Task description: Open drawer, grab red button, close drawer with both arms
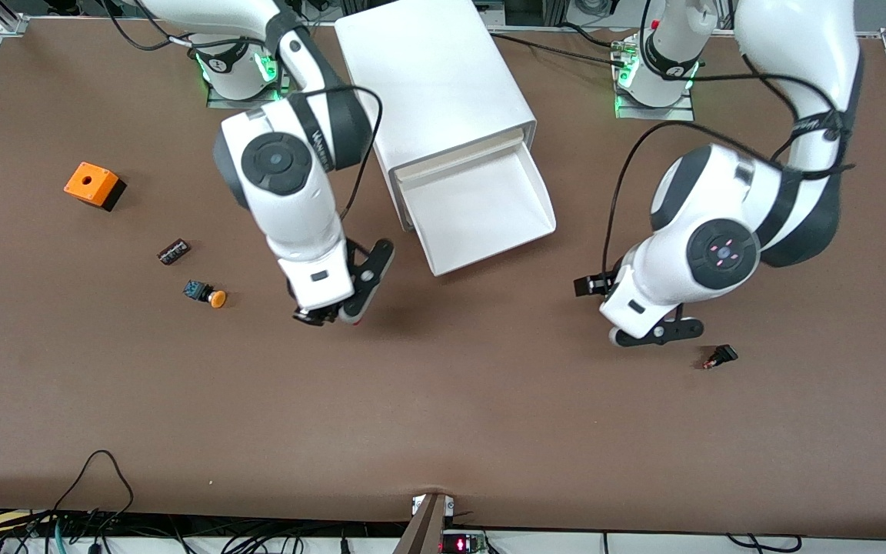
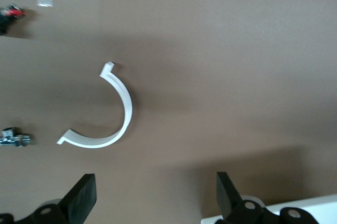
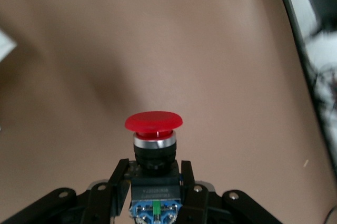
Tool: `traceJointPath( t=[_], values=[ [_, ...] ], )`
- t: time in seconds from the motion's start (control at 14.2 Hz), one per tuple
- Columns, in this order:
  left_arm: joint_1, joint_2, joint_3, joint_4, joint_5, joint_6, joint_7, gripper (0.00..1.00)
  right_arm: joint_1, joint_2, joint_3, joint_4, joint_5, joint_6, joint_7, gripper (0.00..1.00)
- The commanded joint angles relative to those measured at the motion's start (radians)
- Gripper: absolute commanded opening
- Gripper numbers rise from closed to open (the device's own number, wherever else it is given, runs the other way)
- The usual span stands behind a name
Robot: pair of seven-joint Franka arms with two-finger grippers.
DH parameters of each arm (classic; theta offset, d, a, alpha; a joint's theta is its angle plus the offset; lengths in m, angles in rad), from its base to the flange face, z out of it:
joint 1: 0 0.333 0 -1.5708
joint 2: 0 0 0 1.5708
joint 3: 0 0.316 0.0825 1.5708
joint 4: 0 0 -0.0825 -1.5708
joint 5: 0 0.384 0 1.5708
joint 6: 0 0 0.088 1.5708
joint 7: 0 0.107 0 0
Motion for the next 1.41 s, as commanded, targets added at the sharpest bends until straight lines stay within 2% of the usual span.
traceJointPath(
  t=[0.0, 0.21, 0.42, 0.56, 0.7, 0.78, 0.92, 1.34],
  values=[
    [-0.075, 0.026, -0.002, 0.004, 0.023, 0.0, -0.029, 1.0, -0.047, 0.009, 0.009, -0.017, -0.003, -0.012, 0.113, 0.17],
    [-0.079, 0.058, -0.002, 0.004, 0.017, -0.002, -0.03, 1.0, -0.075, 0.032, 0.009, -0.031, -0.003, -0.07, 0.144, 0.17],
    [-0.081, 0.069, -0.002, 0.004, 0.019, 0.014, -0.041, 1.0, -0.11, 0.046, 0.011, -0.057, -0.013, -0.055, 0.042, 0.17],
    [-0.064, 0.083, -0.002, 0.003, 0.01, 0.041, -0.123, 1.0, -0.129, 0.046, 0.011, -0.064, -0.016, -0.052, 0.007, 0.17],
    [-0.108, 0.083, -0.002, 0.003, 0.005, 0.047, -0.215, 1.0, -0.15, 0.046, 0.011, -0.077, -0.006, -0.043, -0.149, 0.17],
    [-0.125, 0.091, 0.0, -0.016, 0.008, 0.07, -0.26, 1.0, -0.166, 0.049, 0.011, -0.093, -0.003, -0.032, -0.167, 0.17],
    [-0.119, 0.082, -0.002, -0.059, -0.002, 0.139, -0.27, 1.0, -0.172, 0.043, 0.011, -0.14, -0.003, 0.012, -0.169, 0.17],
    [-0.138, 0.085, -0.011, -0.072, -0.01, 0.149, -0.277, 1.0, -0.179, 0.041, 0.011, -0.149, -0.003, 0.012, -0.179, 0.17]
  ],
)
